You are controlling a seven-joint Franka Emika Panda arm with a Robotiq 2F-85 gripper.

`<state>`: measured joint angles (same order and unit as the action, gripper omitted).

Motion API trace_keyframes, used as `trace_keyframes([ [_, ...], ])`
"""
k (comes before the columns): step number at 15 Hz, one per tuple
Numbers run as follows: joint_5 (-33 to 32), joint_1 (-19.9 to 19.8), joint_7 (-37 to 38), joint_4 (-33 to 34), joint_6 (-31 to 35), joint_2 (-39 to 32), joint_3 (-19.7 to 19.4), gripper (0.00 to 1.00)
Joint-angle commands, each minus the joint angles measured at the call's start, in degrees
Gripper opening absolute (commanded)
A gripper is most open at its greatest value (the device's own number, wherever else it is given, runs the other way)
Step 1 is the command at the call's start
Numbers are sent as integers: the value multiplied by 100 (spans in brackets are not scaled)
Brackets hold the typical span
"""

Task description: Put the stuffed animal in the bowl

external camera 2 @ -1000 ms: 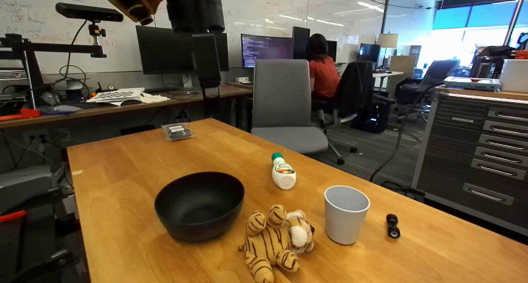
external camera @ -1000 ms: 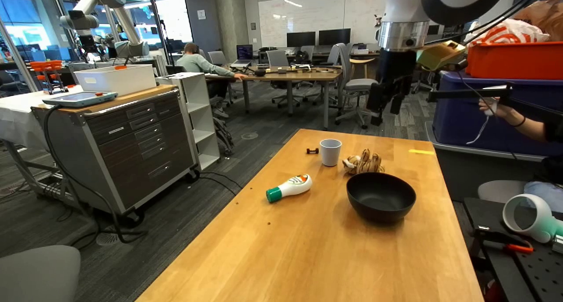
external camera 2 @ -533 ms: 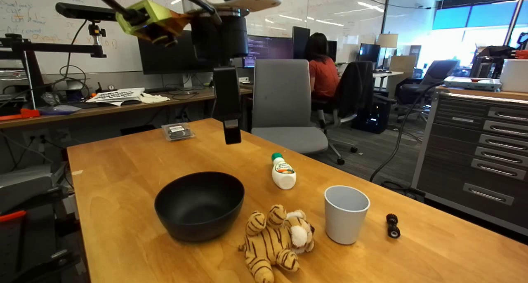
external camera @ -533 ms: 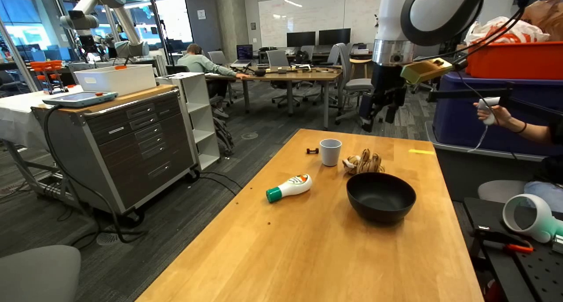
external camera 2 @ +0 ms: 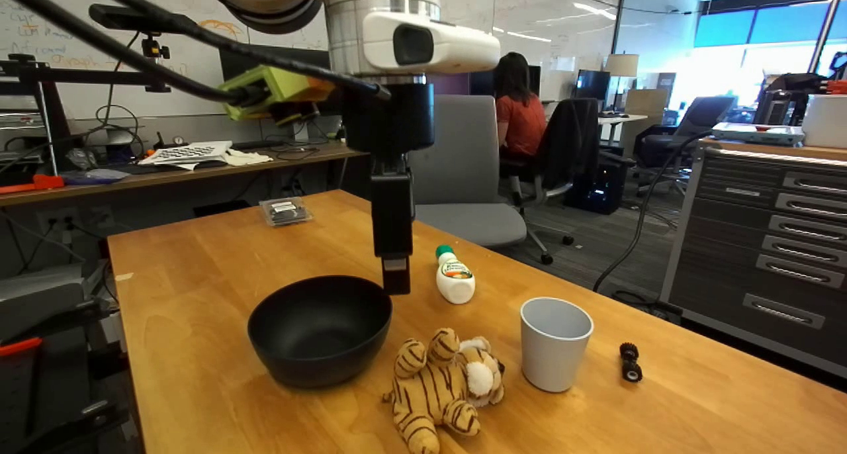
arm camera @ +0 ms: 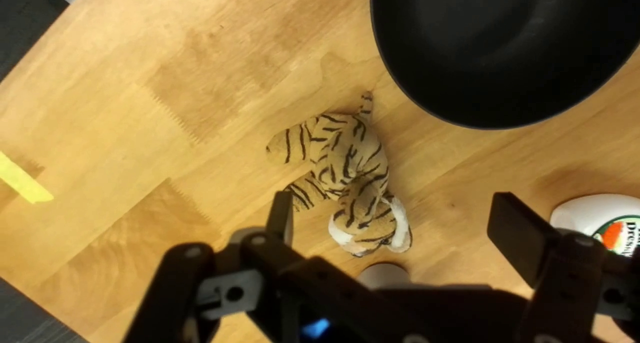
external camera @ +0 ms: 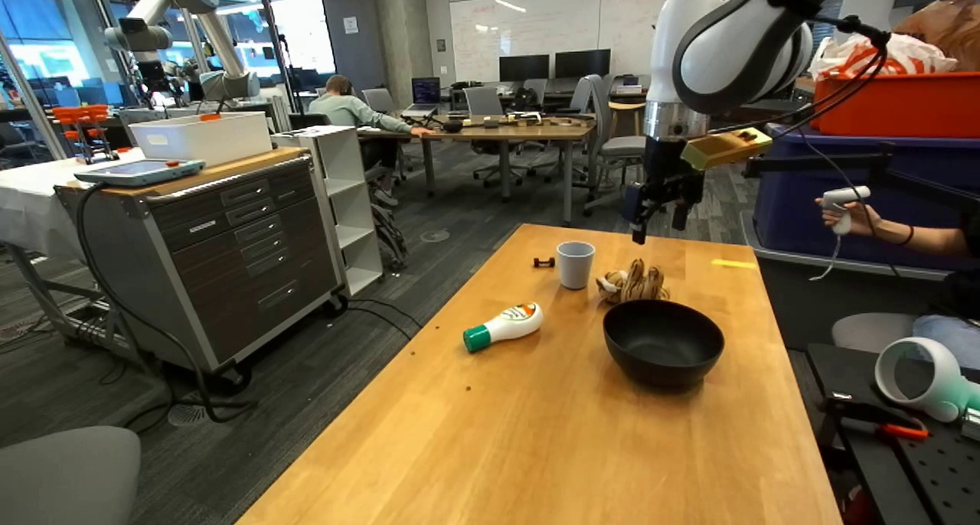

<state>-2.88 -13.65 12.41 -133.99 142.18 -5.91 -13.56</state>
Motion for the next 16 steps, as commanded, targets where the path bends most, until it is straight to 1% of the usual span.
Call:
trace_keyframes([
  [1,248,-58,-64,336,141,-504,-72,100],
  [6,351,-66,-101,441,265,-926,-73,100],
  [9,289,-45,-59,462,409,-1119,-100,100],
  [15,273,-17,-15,510,592,-1360,-122,100],
  [16,271,-13,-9,517,614,-1385,-125,85],
])
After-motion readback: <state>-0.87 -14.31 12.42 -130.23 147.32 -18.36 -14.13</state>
